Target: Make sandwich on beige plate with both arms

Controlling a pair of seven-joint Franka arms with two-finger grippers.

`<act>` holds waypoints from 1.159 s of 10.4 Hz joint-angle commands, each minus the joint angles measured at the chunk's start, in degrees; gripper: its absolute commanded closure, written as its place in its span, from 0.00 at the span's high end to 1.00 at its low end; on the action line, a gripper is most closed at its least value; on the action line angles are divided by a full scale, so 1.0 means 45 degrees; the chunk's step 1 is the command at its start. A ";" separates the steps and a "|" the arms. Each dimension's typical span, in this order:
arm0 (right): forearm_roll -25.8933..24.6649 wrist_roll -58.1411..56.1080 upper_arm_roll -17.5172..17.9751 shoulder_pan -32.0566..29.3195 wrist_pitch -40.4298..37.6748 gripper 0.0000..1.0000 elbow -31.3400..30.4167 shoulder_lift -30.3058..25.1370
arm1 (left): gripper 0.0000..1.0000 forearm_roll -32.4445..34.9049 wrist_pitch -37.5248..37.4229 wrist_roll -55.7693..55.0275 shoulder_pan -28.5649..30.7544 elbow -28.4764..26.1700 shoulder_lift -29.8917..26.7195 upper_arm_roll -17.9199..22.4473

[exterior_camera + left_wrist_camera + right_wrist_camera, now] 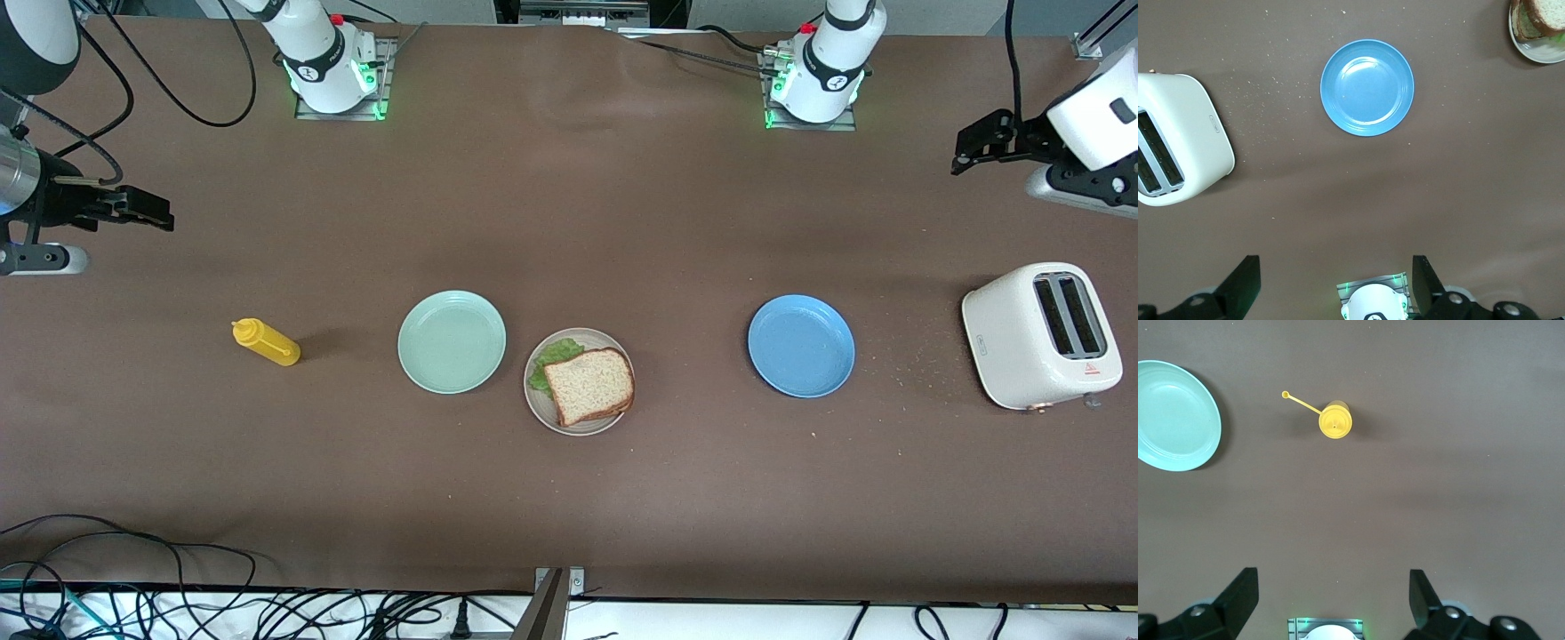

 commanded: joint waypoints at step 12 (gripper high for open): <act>0.0054 0.0048 0.0048 -0.0053 -0.0044 1.00 0.0037 0.0009 | 1.00 -0.0113 -0.0534 0.0114 0.0499 0.1096 0.1135 0.0181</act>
